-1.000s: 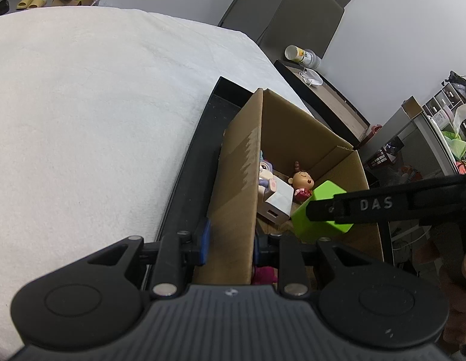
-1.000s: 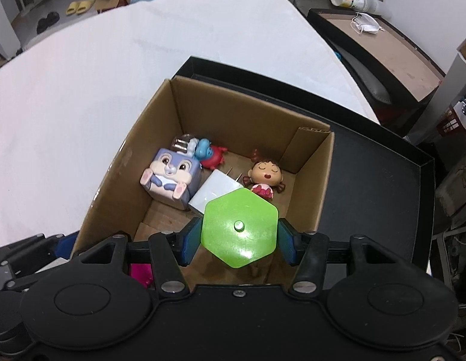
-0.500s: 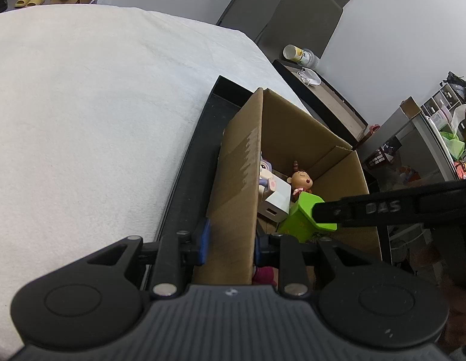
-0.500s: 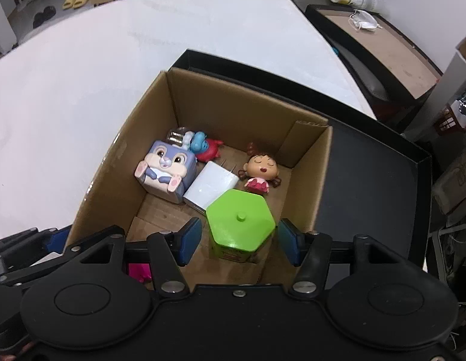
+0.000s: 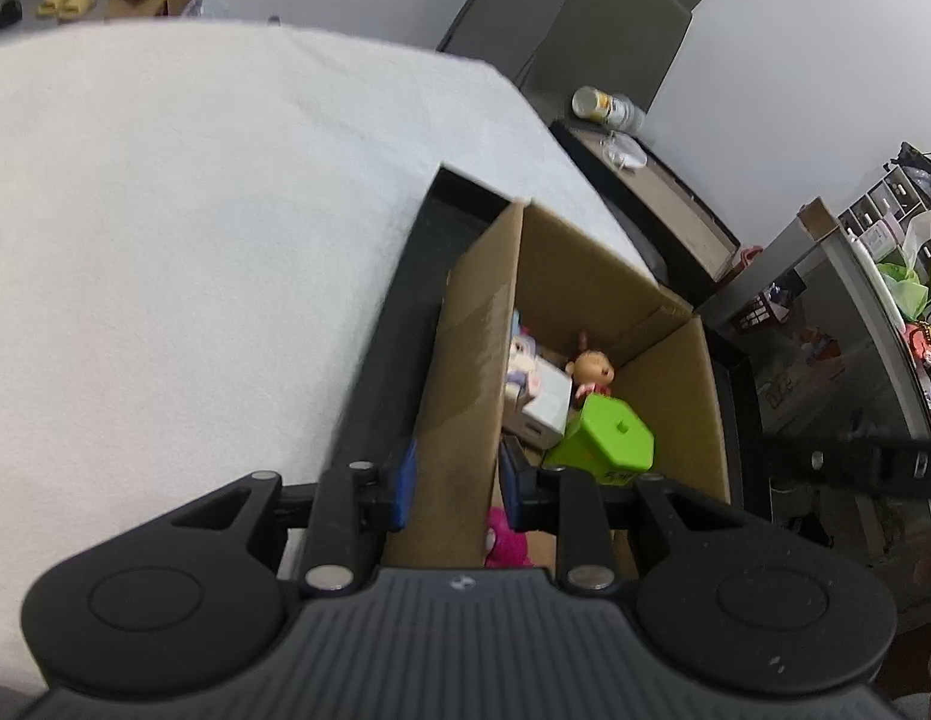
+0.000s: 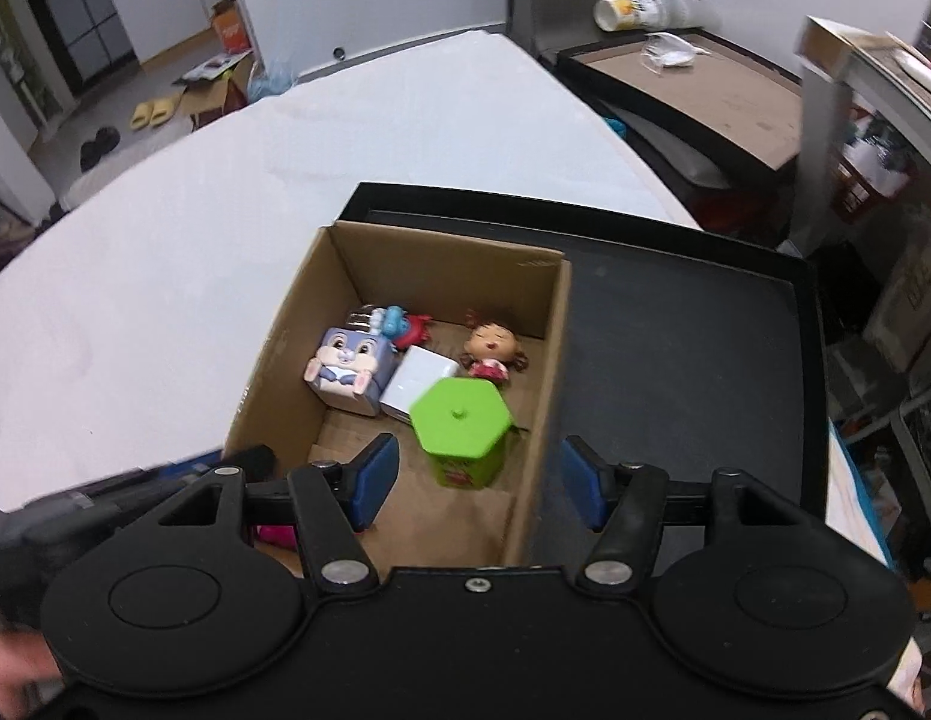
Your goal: Organize rigid objects
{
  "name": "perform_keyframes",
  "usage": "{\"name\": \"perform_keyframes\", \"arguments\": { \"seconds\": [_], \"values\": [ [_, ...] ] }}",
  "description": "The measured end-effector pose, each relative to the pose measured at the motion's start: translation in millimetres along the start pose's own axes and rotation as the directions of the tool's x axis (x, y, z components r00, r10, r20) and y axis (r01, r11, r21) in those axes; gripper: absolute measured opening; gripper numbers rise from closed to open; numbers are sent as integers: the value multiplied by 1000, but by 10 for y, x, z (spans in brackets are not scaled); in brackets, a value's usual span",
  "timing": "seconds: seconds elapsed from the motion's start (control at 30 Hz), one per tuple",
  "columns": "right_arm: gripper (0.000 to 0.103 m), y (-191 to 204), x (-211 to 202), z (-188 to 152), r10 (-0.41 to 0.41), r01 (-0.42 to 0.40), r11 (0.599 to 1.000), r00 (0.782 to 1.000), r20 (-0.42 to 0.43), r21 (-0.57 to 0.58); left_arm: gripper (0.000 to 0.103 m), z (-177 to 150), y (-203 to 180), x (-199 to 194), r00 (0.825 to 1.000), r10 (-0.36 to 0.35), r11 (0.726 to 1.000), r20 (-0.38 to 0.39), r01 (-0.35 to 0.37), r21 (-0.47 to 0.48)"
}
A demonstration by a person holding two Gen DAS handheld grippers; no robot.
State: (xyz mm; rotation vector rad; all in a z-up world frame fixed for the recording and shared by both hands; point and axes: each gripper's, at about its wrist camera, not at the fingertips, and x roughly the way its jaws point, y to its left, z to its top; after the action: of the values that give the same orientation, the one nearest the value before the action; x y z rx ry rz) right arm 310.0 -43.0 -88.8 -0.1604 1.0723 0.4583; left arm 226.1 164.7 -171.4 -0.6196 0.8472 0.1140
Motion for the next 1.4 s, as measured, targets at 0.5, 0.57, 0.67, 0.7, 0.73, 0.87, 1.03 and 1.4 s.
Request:
{"name": "perform_keyframes", "arguments": {
  "seconds": [0.5, 0.57, 0.67, 0.7, 0.73, 0.87, 1.03, 1.4],
  "values": [
    [70, -541, -655, -390, 40, -66, 981, 989, 142, 185, 32, 118, -551, -797, 999, 2, 990, 42, -8, 139],
    [73, -595, -750, -446, 38, -71, 976, 986, 164, 205, 35, 95, -647, -891, 999, 0, 987, 41, -6, 162],
    [81, -666, -889, -520, 36, -82, 969, 980, 196, 232, 42, 67, -767, -1003, 999, 4, 982, 52, -14, 187],
    [86, -690, -936, -545, 32, -83, 967, 978, 208, 241, 46, 56, -799, -1062, 998, 10, 982, 69, -22, 187],
    [90, -719, -993, -575, 25, -82, 965, 975, 222, 250, 50, 48, -819, -1112, 997, 18, 983, 79, -32, 183],
    [99, -831, -1195, -669, 19, -101, 951, 963, 271, 292, 59, 21, -919, -1277, 996, 23, 982, 86, -38, 184],
    [103, -903, -1388, -768, 0, -98, 942, 956, 294, 320, 77, -60, -1088, -1497, 993, 30, 975, 110, -53, 214],
    [103, -867, -1782, -1009, -42, -64, 948, 945, 323, 311, 89, -350, -1342, -1888, 997, -15, 962, 77, -6, 273]
  ]
}}
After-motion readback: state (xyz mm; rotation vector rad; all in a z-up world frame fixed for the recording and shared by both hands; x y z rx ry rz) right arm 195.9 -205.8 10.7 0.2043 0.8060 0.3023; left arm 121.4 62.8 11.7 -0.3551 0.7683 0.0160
